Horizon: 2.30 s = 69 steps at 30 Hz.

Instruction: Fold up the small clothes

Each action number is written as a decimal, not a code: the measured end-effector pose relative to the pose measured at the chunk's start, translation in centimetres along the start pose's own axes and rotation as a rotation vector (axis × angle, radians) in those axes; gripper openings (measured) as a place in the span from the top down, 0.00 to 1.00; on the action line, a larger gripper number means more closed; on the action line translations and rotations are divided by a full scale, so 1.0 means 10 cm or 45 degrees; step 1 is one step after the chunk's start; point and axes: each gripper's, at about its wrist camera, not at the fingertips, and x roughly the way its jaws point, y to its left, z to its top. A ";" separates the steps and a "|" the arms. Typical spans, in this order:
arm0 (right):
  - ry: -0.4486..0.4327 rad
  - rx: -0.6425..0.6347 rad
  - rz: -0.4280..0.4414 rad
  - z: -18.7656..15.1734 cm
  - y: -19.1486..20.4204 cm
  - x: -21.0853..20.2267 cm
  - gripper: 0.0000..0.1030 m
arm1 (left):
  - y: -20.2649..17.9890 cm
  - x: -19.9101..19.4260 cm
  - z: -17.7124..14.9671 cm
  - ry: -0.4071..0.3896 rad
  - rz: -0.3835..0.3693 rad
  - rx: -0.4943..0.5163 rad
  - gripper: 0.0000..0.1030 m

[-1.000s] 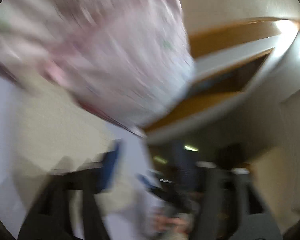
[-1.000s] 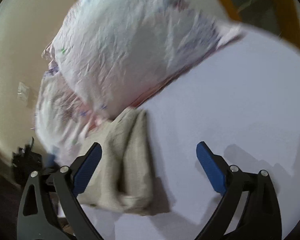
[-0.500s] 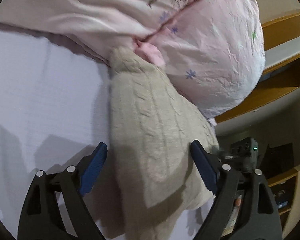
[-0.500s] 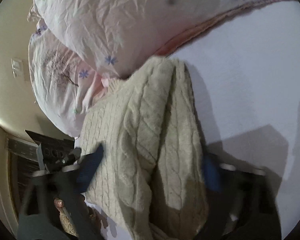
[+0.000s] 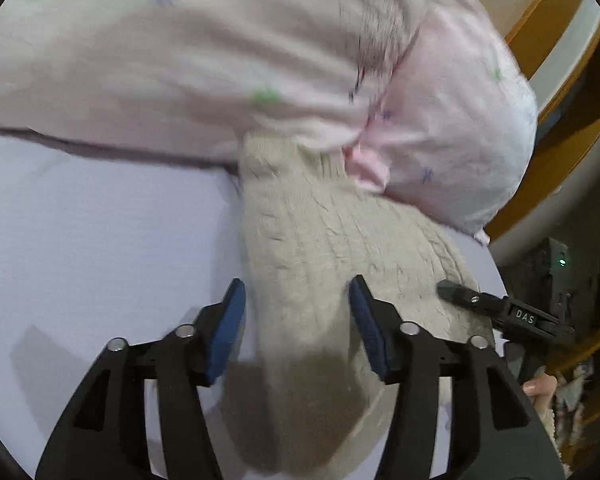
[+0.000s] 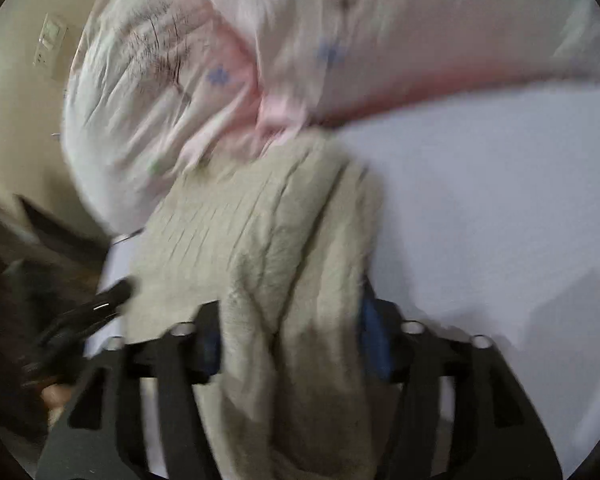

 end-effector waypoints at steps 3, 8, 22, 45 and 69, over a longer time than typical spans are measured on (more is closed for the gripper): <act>-0.236 -0.020 0.123 -0.12 0.20 -0.54 0.04 | -0.05 -0.41 -0.13 -0.147 0.173 0.111 0.14; 0.007 -0.021 0.306 -0.22 0.44 -0.28 0.02 | -0.18 -0.73 -0.51 -0.206 0.263 0.154 0.01; -0.105 -0.302 -0.314 -1.24 0.55 -0.72 0.02 | -0.44 -0.35 -1.19 0.101 0.426 0.218 0.01; 0.028 -0.368 -0.528 -1.58 0.58 -0.31 0.02 | -0.47 -0.22 -1.30 0.129 0.544 0.281 0.01; 0.027 -0.367 -0.530 -1.58 0.58 -0.31 0.02 | -0.47 -0.22 -1.30 0.128 0.543 0.280 0.01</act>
